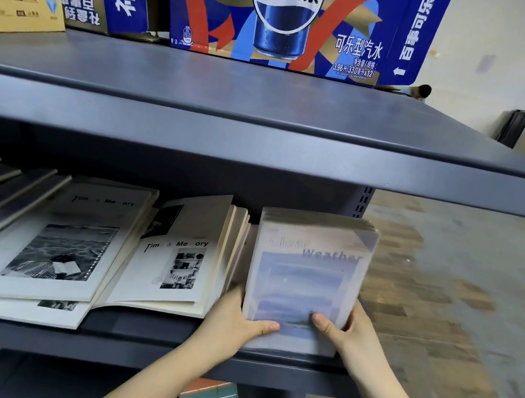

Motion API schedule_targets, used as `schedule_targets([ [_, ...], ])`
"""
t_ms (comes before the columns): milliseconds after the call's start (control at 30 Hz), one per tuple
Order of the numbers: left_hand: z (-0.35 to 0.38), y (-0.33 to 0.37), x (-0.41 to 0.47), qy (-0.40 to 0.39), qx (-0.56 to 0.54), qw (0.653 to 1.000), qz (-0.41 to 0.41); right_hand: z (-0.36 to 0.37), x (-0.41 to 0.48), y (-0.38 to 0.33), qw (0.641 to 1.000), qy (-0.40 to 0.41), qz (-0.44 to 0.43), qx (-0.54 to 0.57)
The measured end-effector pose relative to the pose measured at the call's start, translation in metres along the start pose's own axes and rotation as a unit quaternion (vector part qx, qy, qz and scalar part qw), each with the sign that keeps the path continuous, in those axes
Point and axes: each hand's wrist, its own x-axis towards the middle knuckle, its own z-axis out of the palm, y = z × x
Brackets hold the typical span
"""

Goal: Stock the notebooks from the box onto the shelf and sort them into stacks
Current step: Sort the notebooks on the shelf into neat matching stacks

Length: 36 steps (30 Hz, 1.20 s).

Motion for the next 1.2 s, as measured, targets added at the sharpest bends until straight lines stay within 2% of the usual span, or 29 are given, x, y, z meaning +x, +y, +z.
schedule_targets([
  [267,-0.003,0.019,-0.005,-0.064,-0.174,0.983,-0.018,-0.002,0.006,-0.018,0.999,0.000,0.031,0.024],
  [433,-0.010,0.024,-0.003,0.004,-0.213,0.976,-0.043,0.006,0.024,-0.014,0.998,-0.004,0.061,-0.006],
  [600,-0.016,0.023,0.004,0.059,-0.222,0.970,-0.081,0.010,0.036,-0.021,0.995,-0.021,0.054,-0.077],
  [767,-0.007,0.017,0.006,0.076,-0.232,0.965,-0.101,0.007,0.053,-0.013,0.992,0.031,0.047,-0.113],
  [867,-0.001,0.014,0.005,0.079,-0.229,0.963,-0.118,-0.002,0.068,0.002,0.981,0.067,0.060,-0.173],
  [1033,0.001,0.014,0.000,0.092,-0.238,0.959,-0.122,-0.012,0.078,0.018,0.954,0.075,0.082,-0.279],
  [1200,0.005,0.015,-0.002,0.094,-0.221,0.964,-0.115,-0.014,0.082,0.018,0.955,0.087,0.100,-0.264],
])
